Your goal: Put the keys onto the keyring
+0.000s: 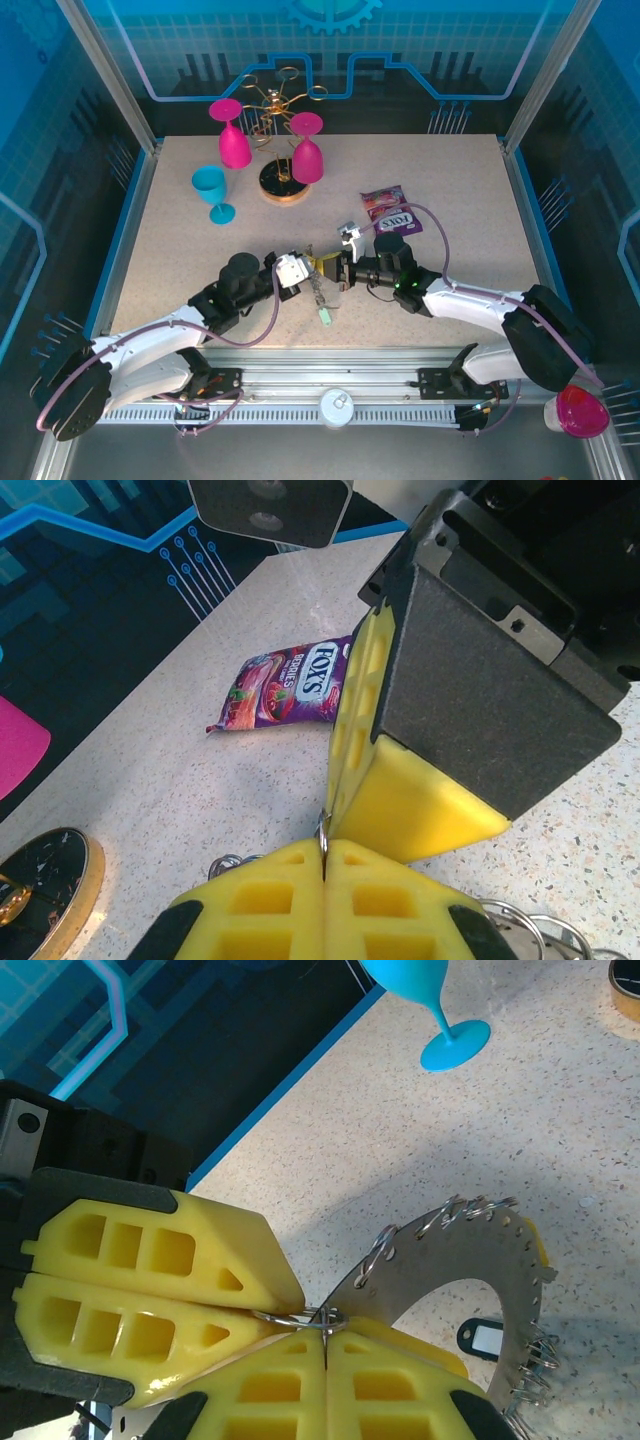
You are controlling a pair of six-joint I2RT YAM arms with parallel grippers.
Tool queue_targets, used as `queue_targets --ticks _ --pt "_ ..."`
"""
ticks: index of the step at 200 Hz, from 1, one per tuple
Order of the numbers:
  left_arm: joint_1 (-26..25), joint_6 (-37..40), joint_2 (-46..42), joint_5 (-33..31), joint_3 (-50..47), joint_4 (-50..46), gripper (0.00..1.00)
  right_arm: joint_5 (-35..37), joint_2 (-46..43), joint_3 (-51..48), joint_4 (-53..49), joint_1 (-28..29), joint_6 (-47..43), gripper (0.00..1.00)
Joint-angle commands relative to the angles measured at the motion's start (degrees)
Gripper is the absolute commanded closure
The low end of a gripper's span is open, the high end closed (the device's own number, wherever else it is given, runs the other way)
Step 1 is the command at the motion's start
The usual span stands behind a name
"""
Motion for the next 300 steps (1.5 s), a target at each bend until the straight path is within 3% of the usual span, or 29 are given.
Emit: queue_targets --ticks 1,30,90,191,208,245,259,274,300 --pt "-0.71 -0.16 -0.88 0.84 -0.28 3.16 1.0 -0.47 -1.06 -0.72 2.25 -0.62 -0.07 1.0" --pt "-0.73 -0.15 -1.46 1.35 -0.5 2.98 1.0 0.32 -2.91 -1.55 1.03 -0.62 -1.89 0.95" --pt "-0.69 0.5 -2.58 0.6 -0.72 2.04 1.0 0.92 -5.88 -2.38 -1.55 -0.62 -4.79 1.0" --pt "-0.71 0.36 -2.82 1.32 -0.99 2.45 1.0 1.72 -6.16 -1.79 -5.25 -0.86 -6.26 1.0" --pt "-0.64 -0.34 -3.0 1.97 -1.2 2.66 1.0 2.87 -7.45 -1.5 -9.74 -1.41 -12.31 1.0" --pt "-0.58 -2.71 -3.41 5.09 -1.63 2.86 1.0 2.04 -9.48 -1.58 -14.97 -2.97 -37.77 1.0" --pt "-0.53 -3.78 -3.63 5.74 -1.66 2.51 1.0 4.61 -6.62 1.97 -25.59 -3.97 -42.72 1.0" --pt "-0.25 -5.13 -3.81 6.47 -1.73 2.08 1.0 5.04 -2.89 5.06 -32.58 -5.31 -39.51 1.0" --pt "0.88 -7.96 -3.83 8.25 -2.33 3.42 1.0 2.76 3.37 7.57 -35.83 -5.37 -25.69 1.0"
